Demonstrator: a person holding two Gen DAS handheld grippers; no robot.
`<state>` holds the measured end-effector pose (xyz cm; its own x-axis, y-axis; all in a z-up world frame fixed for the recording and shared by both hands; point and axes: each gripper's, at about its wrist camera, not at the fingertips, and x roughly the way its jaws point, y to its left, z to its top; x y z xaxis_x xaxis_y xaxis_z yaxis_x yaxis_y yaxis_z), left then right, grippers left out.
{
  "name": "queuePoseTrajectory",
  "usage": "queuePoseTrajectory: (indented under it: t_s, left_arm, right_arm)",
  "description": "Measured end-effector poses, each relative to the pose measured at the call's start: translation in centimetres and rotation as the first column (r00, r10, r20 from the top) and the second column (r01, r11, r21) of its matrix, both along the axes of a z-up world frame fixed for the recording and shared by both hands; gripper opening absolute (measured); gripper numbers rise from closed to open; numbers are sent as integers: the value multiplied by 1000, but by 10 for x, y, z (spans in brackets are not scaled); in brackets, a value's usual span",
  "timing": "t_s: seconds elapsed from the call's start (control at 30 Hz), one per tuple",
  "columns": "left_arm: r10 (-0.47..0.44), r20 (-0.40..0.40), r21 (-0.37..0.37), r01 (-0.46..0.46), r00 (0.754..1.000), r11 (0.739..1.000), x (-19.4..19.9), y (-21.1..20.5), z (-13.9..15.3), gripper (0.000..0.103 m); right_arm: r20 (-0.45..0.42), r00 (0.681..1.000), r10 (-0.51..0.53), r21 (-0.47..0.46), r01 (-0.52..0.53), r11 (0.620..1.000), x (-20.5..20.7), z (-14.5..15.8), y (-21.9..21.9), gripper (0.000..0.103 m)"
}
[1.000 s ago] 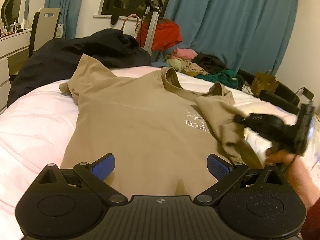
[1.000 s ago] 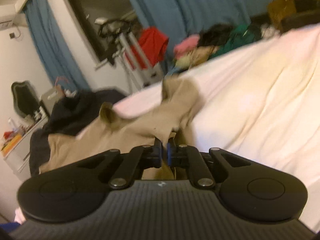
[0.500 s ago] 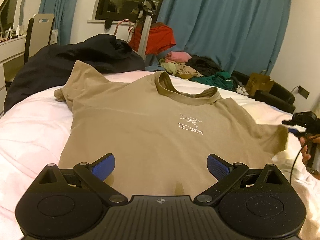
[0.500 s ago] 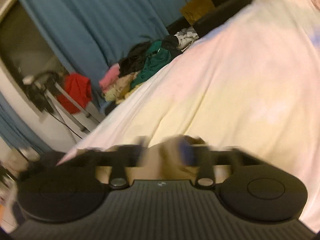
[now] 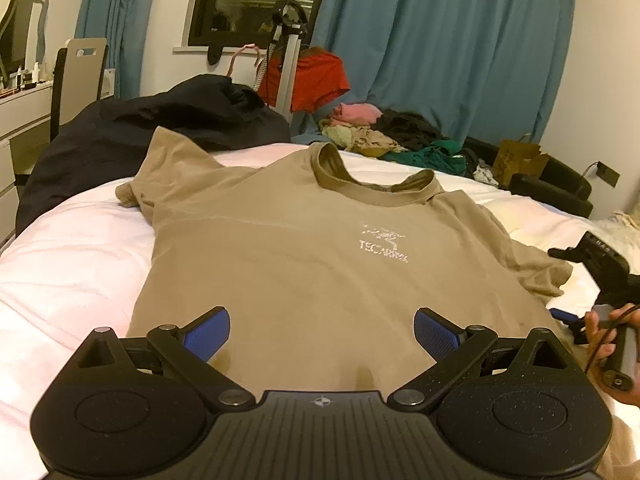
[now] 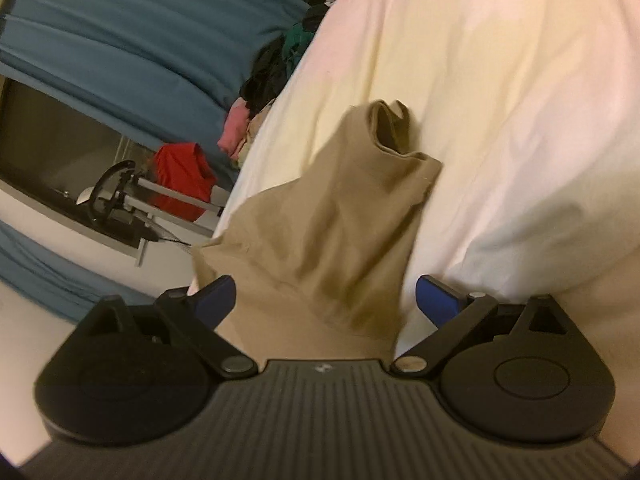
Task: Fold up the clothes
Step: 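Lay the held side over the shirt's middle with the right gripper, release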
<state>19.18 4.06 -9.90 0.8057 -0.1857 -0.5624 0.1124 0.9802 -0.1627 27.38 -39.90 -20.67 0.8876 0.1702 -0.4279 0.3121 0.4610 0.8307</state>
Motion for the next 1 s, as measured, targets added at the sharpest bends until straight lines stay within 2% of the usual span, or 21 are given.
queuePoseTrajectory:
  t_s: [0.13, 0.23, 0.3, 0.47, 0.53, 0.6, 0.7, 0.73, 0.83, 0.9, 1.0]
  left_arm:
    - [6, -8, 6, -6, 1000, 1000, 4, 0, -2, 100]
    - [2, -10, 7, -2, 1000, 1000, 7, -2, -3, 100]
    - [-4, -11, 5, 4, 1000, 1000, 9, -3, -4, 100]
    - [-17, -24, -11, 17, 1000, 1000, 11, -5, -6, 100]
    - [-22, -34, -16, 21, 999, 1000, 13, -6, -8, 100]
    - [-26, -43, -18, 25, 999, 1000, 14, -7, -10, 100]
    - [-30, -48, -19, 30, 998, 999, 15, -8, -11, 100]
    - [-30, -48, -21, 29, 998, 999, 15, -7, -10, 100]
    - [-25, -39, -32, 24, 999, 999, 15, -7, -8, 100]
    - [-23, -31, -35, 22, 999, 999, 17, -7, -6, 100]
    - [-15, -32, -34, 14, 999, 999, 23, -7, -7, 100]
  right_arm:
    - [15, 1000, 1, -48, 0, 999, 13, -4, 2, 100]
    - [95, 995, 17, -46, -13, 999, 18, 0, 1, 100]
    - [166, 986, 21, -4, -21, 1000, 19, -3, -4, 99]
    - [152, 988, -3, -16, 5, 1000, 22, -6, -7, 97]
    - [90, 996, 15, -53, -10, 999, 29, -9, -3, 97]
    - [69, 997, 27, -105, -19, 994, 33, -6, 3, 96]
    - [105, 993, 50, -122, -37, 992, 40, -2, 6, 99]
    - [156, 986, 66, -103, -50, 993, 42, 0, 5, 99]
    - [218, 973, 77, -137, -47, 989, 48, 7, 2, 99]
    - [170, 983, 66, -165, -38, 986, 59, 6, 2, 99]
    - [142, 990, 17, -169, 8, 986, 74, 0, 1, 97]
